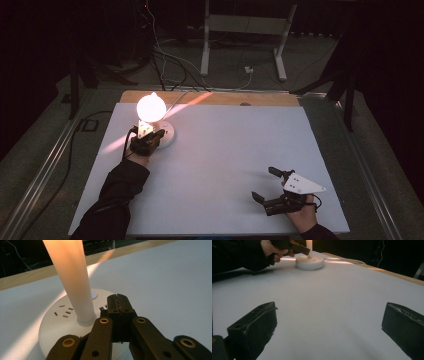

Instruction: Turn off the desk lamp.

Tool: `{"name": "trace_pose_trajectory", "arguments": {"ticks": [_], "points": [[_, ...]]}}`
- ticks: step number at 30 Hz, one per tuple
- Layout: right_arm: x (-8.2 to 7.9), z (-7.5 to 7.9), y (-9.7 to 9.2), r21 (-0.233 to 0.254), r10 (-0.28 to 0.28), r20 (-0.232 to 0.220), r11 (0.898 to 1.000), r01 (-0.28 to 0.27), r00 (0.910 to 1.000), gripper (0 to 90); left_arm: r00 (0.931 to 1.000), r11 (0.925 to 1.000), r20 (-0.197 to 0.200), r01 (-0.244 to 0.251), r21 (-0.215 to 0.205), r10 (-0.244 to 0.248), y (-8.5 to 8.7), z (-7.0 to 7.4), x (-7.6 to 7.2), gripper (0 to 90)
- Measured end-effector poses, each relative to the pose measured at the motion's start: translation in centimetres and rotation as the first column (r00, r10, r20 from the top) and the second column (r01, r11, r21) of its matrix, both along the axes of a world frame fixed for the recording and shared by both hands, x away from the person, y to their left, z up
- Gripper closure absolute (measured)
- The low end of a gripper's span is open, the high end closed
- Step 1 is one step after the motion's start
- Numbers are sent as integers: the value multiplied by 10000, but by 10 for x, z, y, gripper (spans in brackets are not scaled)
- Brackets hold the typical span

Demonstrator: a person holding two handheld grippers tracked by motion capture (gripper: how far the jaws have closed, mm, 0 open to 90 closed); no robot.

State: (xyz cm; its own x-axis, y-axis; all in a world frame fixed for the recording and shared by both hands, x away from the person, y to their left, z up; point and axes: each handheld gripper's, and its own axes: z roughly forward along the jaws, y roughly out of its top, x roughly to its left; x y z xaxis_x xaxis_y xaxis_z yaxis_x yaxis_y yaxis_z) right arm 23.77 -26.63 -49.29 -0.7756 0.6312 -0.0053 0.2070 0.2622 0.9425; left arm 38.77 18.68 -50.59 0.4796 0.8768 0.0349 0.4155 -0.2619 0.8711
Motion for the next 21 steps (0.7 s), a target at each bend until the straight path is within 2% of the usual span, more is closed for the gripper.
{"name": "trace_pose_trajectory", "arguments": {"ticks": [21], "points": [[0,0,0,-3,1,-51,10000,-1,10000,0,9993,10000,-370,4,60,-2,0,-10,3,900]]}}
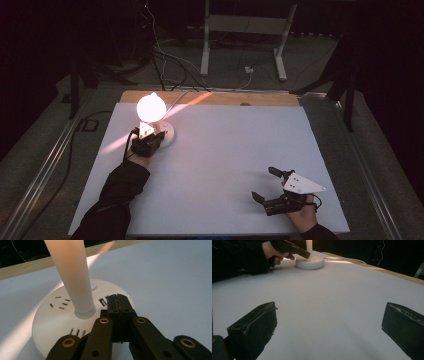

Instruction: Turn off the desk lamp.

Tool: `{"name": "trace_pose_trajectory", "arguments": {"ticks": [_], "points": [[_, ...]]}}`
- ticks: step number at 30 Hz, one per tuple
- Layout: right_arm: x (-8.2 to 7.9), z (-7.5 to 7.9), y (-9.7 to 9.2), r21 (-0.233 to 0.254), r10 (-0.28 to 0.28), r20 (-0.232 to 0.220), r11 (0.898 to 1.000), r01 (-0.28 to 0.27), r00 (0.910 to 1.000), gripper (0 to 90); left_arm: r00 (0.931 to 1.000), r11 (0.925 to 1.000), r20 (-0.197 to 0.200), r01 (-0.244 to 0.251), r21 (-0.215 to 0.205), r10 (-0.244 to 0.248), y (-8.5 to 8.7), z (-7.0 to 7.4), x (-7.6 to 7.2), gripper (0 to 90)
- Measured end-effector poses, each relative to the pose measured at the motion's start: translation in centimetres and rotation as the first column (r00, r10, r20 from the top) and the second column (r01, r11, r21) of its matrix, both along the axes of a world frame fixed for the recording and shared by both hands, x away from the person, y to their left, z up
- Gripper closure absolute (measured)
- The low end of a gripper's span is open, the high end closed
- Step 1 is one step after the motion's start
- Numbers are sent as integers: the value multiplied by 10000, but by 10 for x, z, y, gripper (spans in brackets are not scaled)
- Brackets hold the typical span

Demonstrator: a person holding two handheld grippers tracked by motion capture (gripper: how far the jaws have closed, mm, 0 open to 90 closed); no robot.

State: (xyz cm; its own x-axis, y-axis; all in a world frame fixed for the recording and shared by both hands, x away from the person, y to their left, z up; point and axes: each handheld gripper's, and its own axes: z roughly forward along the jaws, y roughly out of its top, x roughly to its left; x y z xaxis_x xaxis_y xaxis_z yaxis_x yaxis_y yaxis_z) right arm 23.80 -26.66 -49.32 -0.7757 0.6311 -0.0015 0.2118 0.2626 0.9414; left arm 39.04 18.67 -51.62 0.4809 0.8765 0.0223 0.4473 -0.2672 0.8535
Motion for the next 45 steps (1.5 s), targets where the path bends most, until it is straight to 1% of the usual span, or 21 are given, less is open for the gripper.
{"name": "trace_pose_trajectory", "arguments": {"ticks": [5,12,15,17,18,20,21,23,24,26,27,28,29,33,40,45], "points": [[0,0,0,-8,16,0,10000,-16,10000,0,10000,10000,-79,22,83,-21,-1,-2,0,900],[0,0,0,-26,6,-2,10000,-6,10000,0,10000,9999,-56,33,138,-32,-1,-3,0,900],[0,0,0,-20,4,-12,10000,-4,10000,0,9999,10000,-94,38,37,-38,-1,-4,1,900],[0,0,1,-29,2,-33,10000,-2,10000,0,10000,9995,-15,83,299,-83,-3,-4,0,900],[0,0,1,-29,2,-33,10000,-2,10000,0,10000,9995,-23,55,300,-54,-3,-4,0,900],[0,-1,1,-61,6,-38,10000,-6,10000,0,10000,9997,-14,7,234,-7,-3,-4,0,900],[0,-1,1,-61,6,-38,10000,-6,10000,0,10000,9996,25,40,275,-40,-3,-4,0,900],[0,-1,1,-58,16,-49,10000,-16,10000,0,9999,9998,-99,-21,213,24,-3,-3,1,900],[0,-1,1,-61,18,-50,10000,-18,10000,0,9999,9997,5,129,211,-129,-4,-3,-1,900],[0,0,1,-50,27,-36,10000,-27,10000,0,9999,9995,-1,153,276,-153,-4,-2,-1,900],[0,0,0,-35,21,-16,10000,-21,10000,0,9999,9998,65,127,157,-128,-4,2,-2,900],[0,0,0,-27,21,-12,10000,-21,10000,0,9999,9998,65,127,157,-128,-4,2,-2,900],[0,0,0,-25,11,-33,10000,-11,10000,0,9998,9999,142,127,37,-127,-3,7,-2,900],[0,0,0,-45,20,-18,10000,-20,10000,0,9997,10000,232,84,-6,-84,-2,11,-4,900],[0,0,1,-65,22,-37,10000,-22,10000,0,9993,9999,358,-35,-117,40,1,13,-4,900],[0,0,1,-65,24,-41,10000,-24,10000,0,9996,10000,292,-18,-72,20,1,11,-3,900]]}}
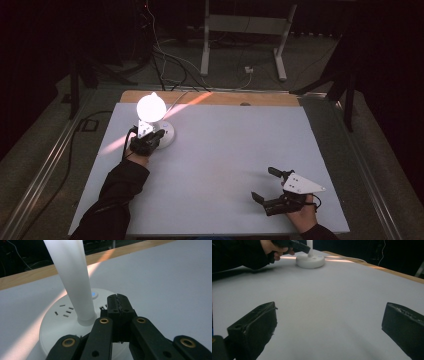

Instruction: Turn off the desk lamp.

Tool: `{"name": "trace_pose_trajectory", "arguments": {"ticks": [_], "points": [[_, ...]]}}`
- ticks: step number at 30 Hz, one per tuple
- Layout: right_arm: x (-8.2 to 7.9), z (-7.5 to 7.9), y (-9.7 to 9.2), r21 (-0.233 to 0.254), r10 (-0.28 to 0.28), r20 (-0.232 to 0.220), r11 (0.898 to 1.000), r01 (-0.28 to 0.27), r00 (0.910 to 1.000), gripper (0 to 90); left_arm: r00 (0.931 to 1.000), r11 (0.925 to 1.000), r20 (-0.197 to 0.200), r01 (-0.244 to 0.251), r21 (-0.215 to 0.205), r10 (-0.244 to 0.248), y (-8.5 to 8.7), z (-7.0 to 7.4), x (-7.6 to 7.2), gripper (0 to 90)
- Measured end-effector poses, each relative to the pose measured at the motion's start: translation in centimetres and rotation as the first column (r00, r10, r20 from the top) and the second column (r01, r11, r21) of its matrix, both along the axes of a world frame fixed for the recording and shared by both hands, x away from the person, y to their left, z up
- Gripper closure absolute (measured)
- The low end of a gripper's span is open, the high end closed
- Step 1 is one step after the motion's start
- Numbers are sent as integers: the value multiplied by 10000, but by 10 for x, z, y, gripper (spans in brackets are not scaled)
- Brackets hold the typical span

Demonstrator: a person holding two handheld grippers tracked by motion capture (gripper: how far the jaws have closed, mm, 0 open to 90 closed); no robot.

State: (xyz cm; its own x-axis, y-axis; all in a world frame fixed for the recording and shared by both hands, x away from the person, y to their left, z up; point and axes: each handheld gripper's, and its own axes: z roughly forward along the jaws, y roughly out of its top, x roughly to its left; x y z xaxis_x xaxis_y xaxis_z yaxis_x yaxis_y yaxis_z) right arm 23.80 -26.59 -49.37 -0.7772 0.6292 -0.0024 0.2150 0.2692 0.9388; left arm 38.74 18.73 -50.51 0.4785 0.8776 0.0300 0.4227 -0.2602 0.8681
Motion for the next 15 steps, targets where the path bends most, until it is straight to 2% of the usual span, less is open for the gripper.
{"name": "trace_pose_trajectory", "arguments": {"ticks": [15], "points": [[0,0,0,-7,7,-7,10000,-7,10000,0,9996,10000,-277,-23,68,25,1,-9,2,900]]}}
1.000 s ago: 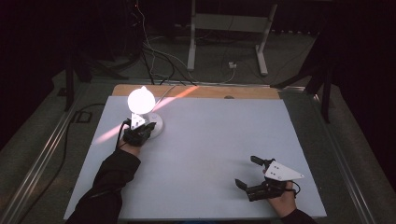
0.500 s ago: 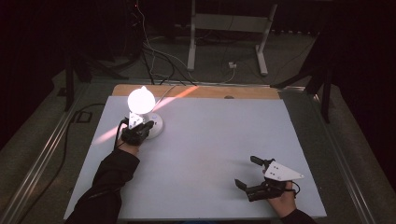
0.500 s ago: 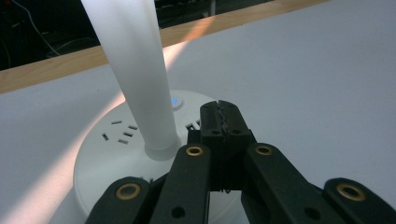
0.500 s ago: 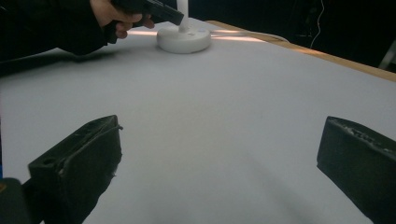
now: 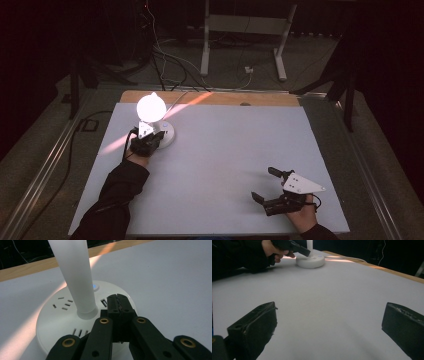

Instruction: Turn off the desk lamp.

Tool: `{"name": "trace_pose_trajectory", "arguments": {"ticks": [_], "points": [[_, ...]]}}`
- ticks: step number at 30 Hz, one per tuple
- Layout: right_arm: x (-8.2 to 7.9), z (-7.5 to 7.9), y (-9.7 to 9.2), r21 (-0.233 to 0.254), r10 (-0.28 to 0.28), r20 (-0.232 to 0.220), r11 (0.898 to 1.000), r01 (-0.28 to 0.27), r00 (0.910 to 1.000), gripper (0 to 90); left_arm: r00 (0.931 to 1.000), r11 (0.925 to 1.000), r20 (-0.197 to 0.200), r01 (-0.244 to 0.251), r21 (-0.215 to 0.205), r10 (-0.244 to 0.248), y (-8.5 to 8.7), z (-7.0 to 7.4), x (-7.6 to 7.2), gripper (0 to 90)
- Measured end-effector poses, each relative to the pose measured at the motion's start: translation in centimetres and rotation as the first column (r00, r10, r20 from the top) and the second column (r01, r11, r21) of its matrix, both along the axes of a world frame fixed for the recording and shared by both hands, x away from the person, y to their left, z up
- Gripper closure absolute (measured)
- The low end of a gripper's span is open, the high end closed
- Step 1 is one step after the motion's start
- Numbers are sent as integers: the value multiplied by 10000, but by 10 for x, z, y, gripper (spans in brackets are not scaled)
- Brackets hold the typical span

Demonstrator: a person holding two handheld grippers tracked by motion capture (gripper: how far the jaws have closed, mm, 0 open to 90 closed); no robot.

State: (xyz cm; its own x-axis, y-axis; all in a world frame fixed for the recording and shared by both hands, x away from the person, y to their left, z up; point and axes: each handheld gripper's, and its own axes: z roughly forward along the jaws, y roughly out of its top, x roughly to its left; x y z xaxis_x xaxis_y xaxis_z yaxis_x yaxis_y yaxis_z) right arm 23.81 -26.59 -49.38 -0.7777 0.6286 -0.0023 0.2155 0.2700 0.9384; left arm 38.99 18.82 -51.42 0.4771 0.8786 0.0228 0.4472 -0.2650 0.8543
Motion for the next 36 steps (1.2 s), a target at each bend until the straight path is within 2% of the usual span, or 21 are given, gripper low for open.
{"name": "trace_pose_trajectory", "arguments": {"ticks": [14,28,32,36], "points": [[0,0,1,-61,-14,-23,10000,14,10000,0,9998,9999,-166,101,88,-100,-1,-5,1,900],[0,-1,1,-68,-2,-58,10000,2,10000,0,9996,9996,-153,248,143,-246,-1,-5,2,900],[0,-1,1,-74,18,-34,10000,-18,10000,0,9999,9999,-56,163,40,-163,-1,-6,1,900],[0,0,0,-44,3,-21,10000,-3,10000,0,9996,9994,85,261,-237,-259,0,0,-1,900]]}}
